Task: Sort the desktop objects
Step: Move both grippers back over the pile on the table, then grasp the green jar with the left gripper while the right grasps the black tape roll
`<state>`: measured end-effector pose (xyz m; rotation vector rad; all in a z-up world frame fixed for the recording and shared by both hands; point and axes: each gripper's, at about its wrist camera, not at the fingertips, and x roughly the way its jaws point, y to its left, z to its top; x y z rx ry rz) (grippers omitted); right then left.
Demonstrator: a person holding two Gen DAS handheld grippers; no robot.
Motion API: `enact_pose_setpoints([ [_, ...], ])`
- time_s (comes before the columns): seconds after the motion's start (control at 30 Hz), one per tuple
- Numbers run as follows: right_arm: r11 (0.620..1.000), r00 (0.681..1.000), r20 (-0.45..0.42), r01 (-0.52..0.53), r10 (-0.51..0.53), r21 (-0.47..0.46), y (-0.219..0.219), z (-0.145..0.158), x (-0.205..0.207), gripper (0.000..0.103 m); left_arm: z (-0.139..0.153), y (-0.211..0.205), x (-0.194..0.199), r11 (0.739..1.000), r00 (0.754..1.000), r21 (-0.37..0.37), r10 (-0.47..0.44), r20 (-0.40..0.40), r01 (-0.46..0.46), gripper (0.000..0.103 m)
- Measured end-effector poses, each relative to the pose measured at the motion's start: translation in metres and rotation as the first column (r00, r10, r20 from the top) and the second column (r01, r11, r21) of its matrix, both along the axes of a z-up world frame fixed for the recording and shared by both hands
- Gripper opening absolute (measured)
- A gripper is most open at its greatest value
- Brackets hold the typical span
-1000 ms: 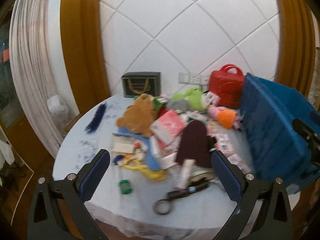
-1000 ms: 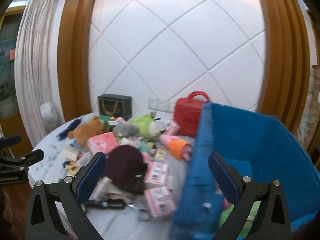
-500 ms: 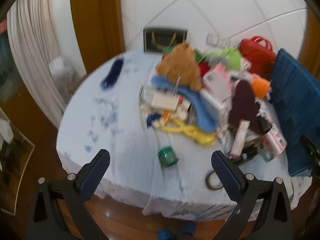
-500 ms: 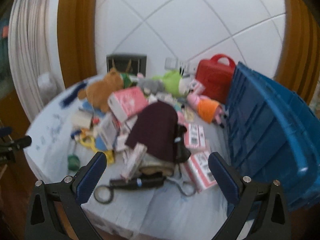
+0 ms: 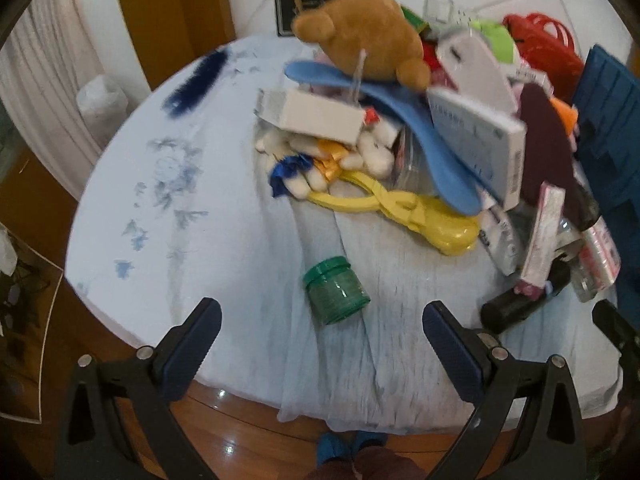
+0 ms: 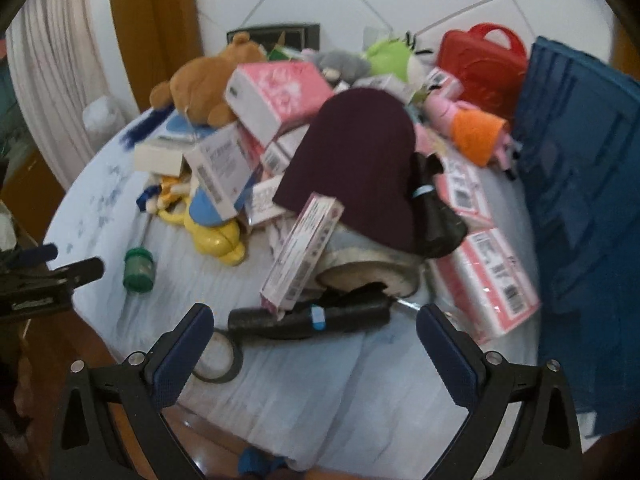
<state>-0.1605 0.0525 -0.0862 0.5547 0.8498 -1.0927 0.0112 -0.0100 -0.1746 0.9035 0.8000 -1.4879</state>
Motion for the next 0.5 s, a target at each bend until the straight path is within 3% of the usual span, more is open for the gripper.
enact_pose_setpoints([
  [0.17, 0.997, 1.0, -0.015, -0.002, 0.003, 0.078, -0.003, -0.025, 0.013, 0.103, -0.027, -0.016, -0.007, 0.997, 0.999, 0.058, -0.051, 0.007, 0.05, 0.095],
  [0.37, 0.987, 0.998, -0.012, 0.063, -0.062, 0.15, 0.014, -0.054, 0.026, 0.102, -0.054, -0.032, -0.014, 0.978, 0.981, 0.089, -0.192, 0.031, 0.189, 0.073],
  [0.5, 0.975, 0.992, 0.009, 0.124, -0.128, 0.186, 0.029, -0.071, 0.039, 0.082, -0.065, -0.036, -0.011, 0.957, 0.96, 0.093, -0.278, 0.032, 0.274, 0.067],
])
